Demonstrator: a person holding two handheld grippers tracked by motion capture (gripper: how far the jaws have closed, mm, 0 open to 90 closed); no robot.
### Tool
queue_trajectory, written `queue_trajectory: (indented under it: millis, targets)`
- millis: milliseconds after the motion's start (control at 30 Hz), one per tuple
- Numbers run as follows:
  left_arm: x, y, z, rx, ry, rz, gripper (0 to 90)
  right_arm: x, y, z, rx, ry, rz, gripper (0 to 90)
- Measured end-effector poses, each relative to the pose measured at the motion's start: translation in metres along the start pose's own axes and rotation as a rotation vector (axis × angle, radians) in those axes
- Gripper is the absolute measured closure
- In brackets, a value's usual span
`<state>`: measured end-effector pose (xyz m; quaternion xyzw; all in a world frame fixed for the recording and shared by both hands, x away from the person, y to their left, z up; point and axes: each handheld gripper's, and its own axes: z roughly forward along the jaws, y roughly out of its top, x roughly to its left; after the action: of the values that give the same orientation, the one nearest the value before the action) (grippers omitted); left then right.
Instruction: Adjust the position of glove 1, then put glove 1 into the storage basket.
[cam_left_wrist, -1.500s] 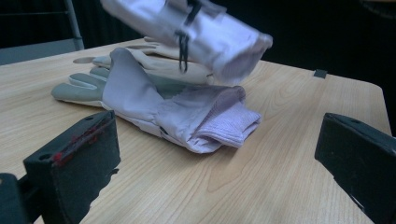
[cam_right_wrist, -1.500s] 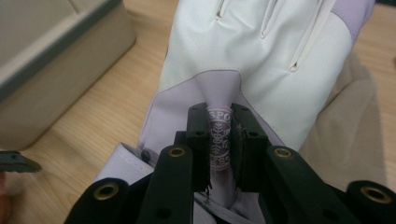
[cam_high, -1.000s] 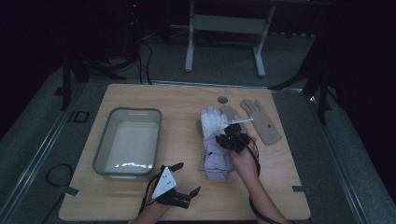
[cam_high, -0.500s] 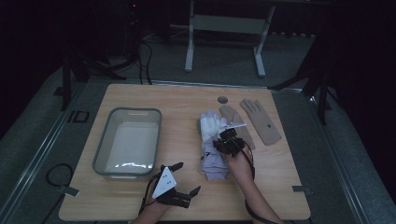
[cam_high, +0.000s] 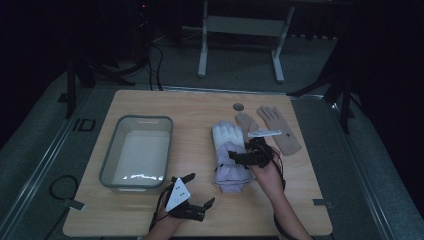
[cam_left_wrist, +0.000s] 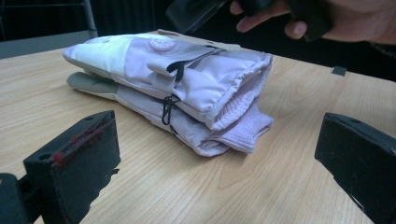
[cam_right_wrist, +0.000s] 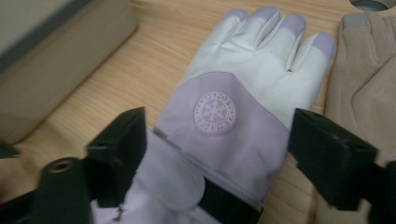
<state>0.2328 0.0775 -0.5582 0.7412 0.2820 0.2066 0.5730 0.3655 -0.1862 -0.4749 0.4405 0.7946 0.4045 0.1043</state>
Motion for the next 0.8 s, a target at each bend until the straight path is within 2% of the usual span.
queue_trajectory:
  millis: [67, 167, 200, 267, 333, 367, 433, 533, 600, 633, 700, 800]
  targets:
    - [0.0, 0.001, 0.001, 0.014, -0.006, -0.007, 0.1, -0.002, -0.003, -0.006, -0.002, 0.034, -0.027, 13.1]
    - [-0.001, 0.003, 0.003, 0.043, -0.026, -0.013, 0.1, -0.006, -0.008, -0.013, -0.031, 0.019, -0.083, 14.6]
    - [-0.001, 0.005, 0.003, 0.051, -0.02, -0.015, 0.1, -0.009, -0.01, -0.015, -0.042, 0.021, -0.092, 14.4]
    - [-0.001, 0.01, 0.003, 0.051, -0.033, -0.058, 0.1, -0.013, -0.014, -0.019, -0.077, 0.027, -0.105, 15.0]
    - [0.001, 0.02, 0.004, 0.058, -0.04, -0.105, 0.1, -0.017, -0.018, -0.023, -0.085, 0.031, -0.133, 15.0]
    - [0.001, 0.02, 0.004, 0.058, -0.04, -0.105, 0.1, -0.017, -0.018, -0.023, -0.085, 0.031, -0.133, 15.0]
    - [0.004, 0.028, 0.006, 0.067, -0.036, -0.134, 0.1, -0.021, -0.022, -0.027, -0.074, 0.025, -0.149, 15.0]
    - [0.008, 0.042, 0.012, 0.105, -0.006, -0.154, 0.1, -0.026, -0.023, -0.03, -0.081, 0.028, -0.11, 15.3]
    - [0.009, 0.052, 0.017, 0.132, 0.017, -0.143, 0.1, -0.029, -0.021, -0.032, -0.083, 0.033, -0.075, 15.0]
    - [0.009, 0.057, 0.018, 0.128, 0.014, -0.133, 0.1, -0.03, -0.019, -0.032, -0.086, 0.031, -0.067, 15.0]
    - [0.011, 0.067, 0.023, 0.135, 0.037, -0.107, 1.2, -0.031, -0.014, -0.034, -0.096, 0.034, -0.043, 15.4]
    - [0.016, 0.081, 0.031, 0.139, 0.055, -0.118, 4.1, -0.035, -0.006, -0.034, -0.115, 0.026, 0.028, 18.4]
